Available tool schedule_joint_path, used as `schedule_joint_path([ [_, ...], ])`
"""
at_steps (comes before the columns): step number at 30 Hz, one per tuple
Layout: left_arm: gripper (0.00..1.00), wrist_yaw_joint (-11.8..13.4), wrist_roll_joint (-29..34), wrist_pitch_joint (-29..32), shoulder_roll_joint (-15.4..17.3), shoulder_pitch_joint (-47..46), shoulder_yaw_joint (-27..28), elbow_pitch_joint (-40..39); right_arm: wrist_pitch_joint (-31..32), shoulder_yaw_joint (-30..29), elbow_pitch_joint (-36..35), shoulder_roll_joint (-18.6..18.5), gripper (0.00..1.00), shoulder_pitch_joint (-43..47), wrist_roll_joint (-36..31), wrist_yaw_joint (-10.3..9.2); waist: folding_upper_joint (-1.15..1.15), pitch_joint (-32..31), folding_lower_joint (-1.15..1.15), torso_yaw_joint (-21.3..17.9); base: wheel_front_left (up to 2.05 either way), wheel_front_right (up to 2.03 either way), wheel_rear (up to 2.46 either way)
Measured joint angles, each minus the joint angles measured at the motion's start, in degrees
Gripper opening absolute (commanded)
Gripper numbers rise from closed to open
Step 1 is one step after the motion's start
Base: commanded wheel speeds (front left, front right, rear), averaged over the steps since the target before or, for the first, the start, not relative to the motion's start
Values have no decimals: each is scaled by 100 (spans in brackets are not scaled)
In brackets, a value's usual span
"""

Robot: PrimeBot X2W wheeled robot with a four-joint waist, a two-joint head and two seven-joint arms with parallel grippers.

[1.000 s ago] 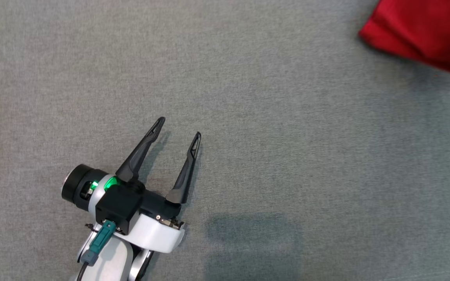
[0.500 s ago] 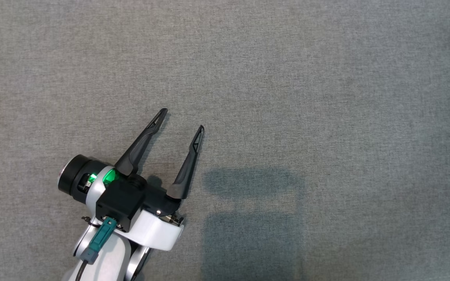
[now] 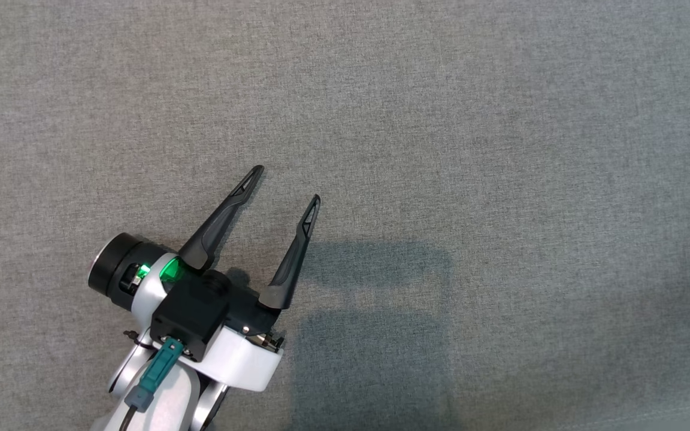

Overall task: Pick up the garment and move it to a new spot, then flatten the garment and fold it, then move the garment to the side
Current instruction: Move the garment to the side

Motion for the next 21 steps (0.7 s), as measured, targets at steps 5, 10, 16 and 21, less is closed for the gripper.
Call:
schedule_joint_path([
  [5,100,0,4,47,14,-43,-26,-68,0,-1067,247,177,0,93,-990,1,0,39,0,21,0,0,0],
  [10,100,0,4,48,21,-77,-40,-79,0,-1798,283,368,45,90,-1761,1,0,27,0,34,0,0,0],
  [16,100,2,1,47,25,-77,-71,-56,1,-2827,25,665,100,85,-3111,2,0,-93,0,-12,0,0,0],
  [21,100,9,-13,33,12,-76,-118,35,0,-3579,-421,837,100,86,-4174,2,0,-271,0,-57,0,0,0],
])
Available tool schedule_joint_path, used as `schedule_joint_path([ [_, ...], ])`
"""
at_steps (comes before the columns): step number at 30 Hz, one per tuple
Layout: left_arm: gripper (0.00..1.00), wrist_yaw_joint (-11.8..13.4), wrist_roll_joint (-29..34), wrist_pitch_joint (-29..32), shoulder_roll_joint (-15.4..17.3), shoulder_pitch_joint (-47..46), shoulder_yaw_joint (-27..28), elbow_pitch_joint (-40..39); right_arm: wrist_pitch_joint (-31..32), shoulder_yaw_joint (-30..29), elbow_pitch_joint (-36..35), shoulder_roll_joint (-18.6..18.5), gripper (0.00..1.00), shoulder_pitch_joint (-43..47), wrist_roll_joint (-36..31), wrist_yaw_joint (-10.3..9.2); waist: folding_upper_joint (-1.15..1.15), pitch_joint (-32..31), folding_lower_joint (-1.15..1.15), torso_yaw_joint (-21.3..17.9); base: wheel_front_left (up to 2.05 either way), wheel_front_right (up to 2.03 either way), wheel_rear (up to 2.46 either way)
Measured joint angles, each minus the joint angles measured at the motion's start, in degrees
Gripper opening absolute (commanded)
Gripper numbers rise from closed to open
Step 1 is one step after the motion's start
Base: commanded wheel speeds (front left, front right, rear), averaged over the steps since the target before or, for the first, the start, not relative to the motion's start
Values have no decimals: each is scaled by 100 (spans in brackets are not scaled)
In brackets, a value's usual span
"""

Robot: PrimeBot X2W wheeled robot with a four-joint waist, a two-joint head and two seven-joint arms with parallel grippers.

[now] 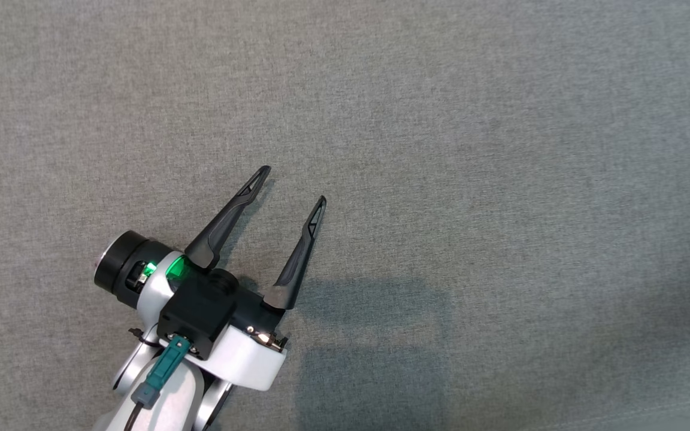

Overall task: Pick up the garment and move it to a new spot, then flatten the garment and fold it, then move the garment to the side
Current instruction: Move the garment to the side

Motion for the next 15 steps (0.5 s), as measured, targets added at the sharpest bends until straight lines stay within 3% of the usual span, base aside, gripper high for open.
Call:
schedule_joint_path([
  [4,100,12,-52,-53,-23,2,-7,65,0,-101,-452,304,100,-47,-433,-1,0,-178,0,-30,0,0,0],
  [9,100,149,-143,-155,-143,13,19,250,0,703,-745,768,100,-8,-199,1,0,-475,0,-46,0,0,0],
  [15,100,345,-338,-299,-315,85,156,479,-5,2040,-1091,840,100,642,614,0,0,-941,0,38,0,0,0],
])
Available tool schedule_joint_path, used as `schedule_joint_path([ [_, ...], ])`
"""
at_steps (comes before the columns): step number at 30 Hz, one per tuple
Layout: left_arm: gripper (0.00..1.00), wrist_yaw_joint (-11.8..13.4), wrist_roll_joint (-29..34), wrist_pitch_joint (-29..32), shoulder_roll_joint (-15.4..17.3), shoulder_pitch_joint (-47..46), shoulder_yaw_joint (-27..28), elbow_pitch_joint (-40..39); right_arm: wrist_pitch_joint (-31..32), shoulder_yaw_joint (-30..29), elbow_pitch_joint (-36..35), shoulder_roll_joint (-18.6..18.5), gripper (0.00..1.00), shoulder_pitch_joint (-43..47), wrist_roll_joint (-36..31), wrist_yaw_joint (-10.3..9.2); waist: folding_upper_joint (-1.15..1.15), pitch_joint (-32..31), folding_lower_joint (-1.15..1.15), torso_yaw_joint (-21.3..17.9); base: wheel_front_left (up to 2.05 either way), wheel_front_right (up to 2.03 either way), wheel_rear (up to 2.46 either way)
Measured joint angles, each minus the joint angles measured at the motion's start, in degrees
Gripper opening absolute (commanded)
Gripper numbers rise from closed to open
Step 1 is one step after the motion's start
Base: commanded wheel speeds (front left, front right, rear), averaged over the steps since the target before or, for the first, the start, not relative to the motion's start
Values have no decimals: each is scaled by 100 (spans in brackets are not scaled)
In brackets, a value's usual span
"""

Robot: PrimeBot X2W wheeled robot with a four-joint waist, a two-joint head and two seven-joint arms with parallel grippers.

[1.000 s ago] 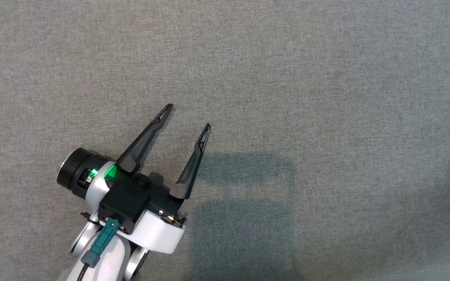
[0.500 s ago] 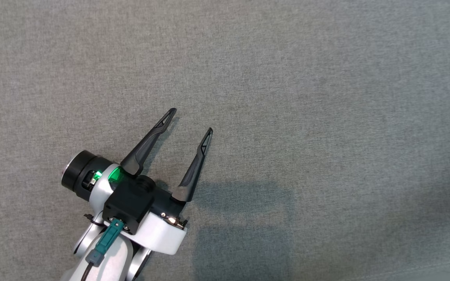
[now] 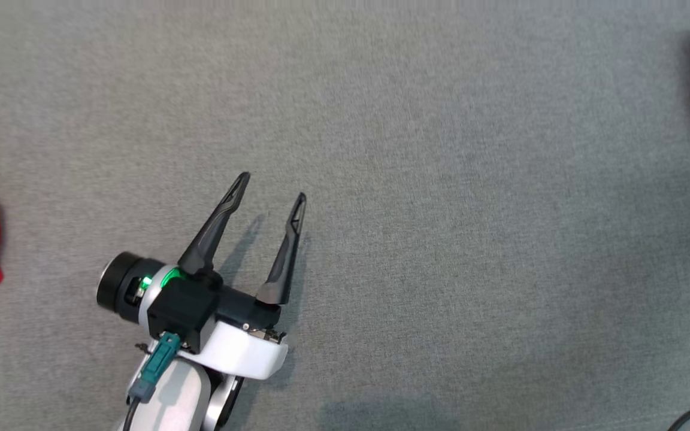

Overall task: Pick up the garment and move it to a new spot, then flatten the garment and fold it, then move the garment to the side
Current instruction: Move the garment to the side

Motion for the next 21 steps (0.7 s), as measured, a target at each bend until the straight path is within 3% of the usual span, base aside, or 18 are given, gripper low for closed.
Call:
schedule_joint_path([
  [11,100,269,-469,-105,-159,433,433,358,-1,2503,-1001,-30,100,1529,1506,1,0,-954,0,346,0,0,0],
  [21,100,382,-661,-124,-208,1008,857,514,0,3742,-1990,-125,100,2940,2239,0,0,-1870,0,641,0,0,0],
])
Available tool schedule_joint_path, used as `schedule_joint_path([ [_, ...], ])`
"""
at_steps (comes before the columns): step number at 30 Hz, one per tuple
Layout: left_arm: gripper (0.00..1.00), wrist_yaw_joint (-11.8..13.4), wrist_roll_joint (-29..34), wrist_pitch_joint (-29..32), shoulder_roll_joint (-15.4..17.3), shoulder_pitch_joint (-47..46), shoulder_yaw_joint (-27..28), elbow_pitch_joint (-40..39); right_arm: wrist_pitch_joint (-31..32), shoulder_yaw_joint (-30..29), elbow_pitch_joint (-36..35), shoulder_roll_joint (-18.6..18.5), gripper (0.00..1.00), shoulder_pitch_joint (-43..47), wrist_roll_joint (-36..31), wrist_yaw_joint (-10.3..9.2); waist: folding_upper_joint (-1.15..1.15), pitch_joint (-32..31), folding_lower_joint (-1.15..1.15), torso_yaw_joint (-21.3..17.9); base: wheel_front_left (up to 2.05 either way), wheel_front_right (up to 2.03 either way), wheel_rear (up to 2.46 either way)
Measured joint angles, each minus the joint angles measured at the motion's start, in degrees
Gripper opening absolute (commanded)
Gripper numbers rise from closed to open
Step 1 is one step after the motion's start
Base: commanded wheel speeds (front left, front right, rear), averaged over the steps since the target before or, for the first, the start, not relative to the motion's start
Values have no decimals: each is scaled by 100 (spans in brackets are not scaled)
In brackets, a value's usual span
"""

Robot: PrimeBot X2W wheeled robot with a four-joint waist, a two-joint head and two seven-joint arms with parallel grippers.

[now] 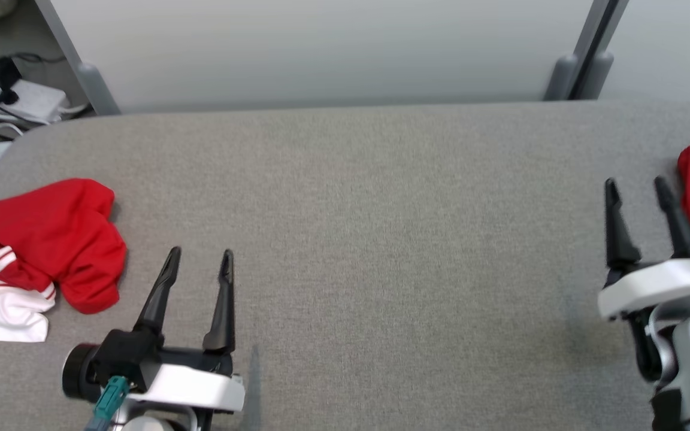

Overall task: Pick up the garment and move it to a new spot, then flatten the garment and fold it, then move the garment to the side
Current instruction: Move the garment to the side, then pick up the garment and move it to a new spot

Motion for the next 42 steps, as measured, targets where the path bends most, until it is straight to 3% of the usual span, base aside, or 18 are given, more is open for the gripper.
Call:
schedule_joint_path([
  [5,100,13,3,-25,0,294,185,-2,0,348,-468,27,100,620,147,0,0,-367,0,56,0,0,0],
  [21,100,-304,303,-26,-123,955,543,-65,0,377,-1926,370,100,2196,92,0,0,-906,0,159,0,0,0],
  [28,100,-481,367,-26,-179,1184,602,-71,0,446,-2234,430,100,2683,64,0,0,-1013,0,123,0,0,0],
  [42,100,-599,461,-26,-192,1196,624,-37,0,420,-2308,434,100,2903,24,0,0,-1046,0,28,0,0,0],
])
